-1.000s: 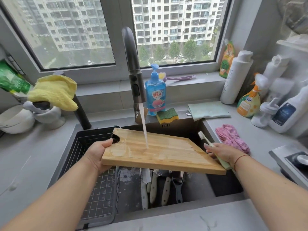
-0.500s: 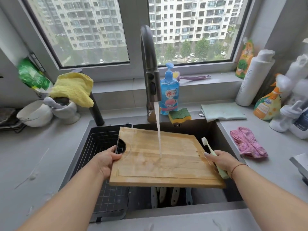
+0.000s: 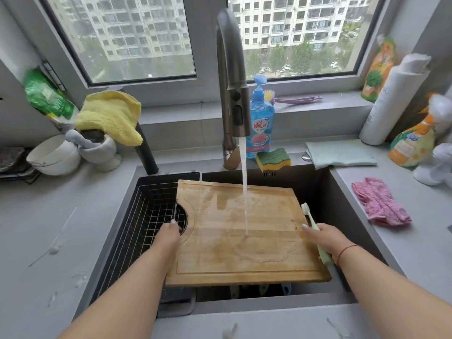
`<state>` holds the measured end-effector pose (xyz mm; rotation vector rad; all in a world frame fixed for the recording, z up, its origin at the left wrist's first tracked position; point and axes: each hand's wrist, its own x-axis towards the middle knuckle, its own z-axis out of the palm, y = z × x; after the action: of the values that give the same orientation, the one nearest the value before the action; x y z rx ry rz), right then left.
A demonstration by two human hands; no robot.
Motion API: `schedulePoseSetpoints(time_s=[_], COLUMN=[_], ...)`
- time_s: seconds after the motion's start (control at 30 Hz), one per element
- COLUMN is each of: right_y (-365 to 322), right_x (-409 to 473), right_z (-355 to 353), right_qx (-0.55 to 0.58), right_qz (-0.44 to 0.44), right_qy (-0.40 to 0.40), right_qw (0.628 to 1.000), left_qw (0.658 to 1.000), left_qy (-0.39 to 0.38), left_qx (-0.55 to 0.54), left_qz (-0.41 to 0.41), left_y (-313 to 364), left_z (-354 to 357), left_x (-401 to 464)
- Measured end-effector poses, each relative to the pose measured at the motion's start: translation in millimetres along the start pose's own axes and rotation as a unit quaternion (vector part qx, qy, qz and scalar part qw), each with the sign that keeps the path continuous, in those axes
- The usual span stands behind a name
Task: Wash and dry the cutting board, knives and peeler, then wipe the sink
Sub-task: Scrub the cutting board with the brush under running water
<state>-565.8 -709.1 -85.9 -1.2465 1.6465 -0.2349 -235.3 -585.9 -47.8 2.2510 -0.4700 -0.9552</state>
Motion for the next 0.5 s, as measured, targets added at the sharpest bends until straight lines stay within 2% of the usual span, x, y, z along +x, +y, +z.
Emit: schedulePoseSetpoints(time_s=[0.17,0.27,0.4,0.5], right_y=[6,5,-7,-22], right_x=[4,2,-17,-34], right_z=[8,16,26,49], right_qx=[-0.011,-0.076,-0.220,-0.257], right_qz=[0.007,0.001,-0.081,-0.124], right_qy=[0.008,0.018,0.090,0.038], right_qw=[1.000,0.997,0.968,0.958], left_qw=[1.000,0.998,0.998,0.998], left_qy=[-0.002,-0.002,0.003,0.023], left_qx=[-0.027,-0.056,-0.053,-0.043], left_qz=[-0.005,0.006,0.023,0.034], left_y=[-16,-18,-17,-17], left_z=[5,5,11,13], left_x=[7,11,11,11])
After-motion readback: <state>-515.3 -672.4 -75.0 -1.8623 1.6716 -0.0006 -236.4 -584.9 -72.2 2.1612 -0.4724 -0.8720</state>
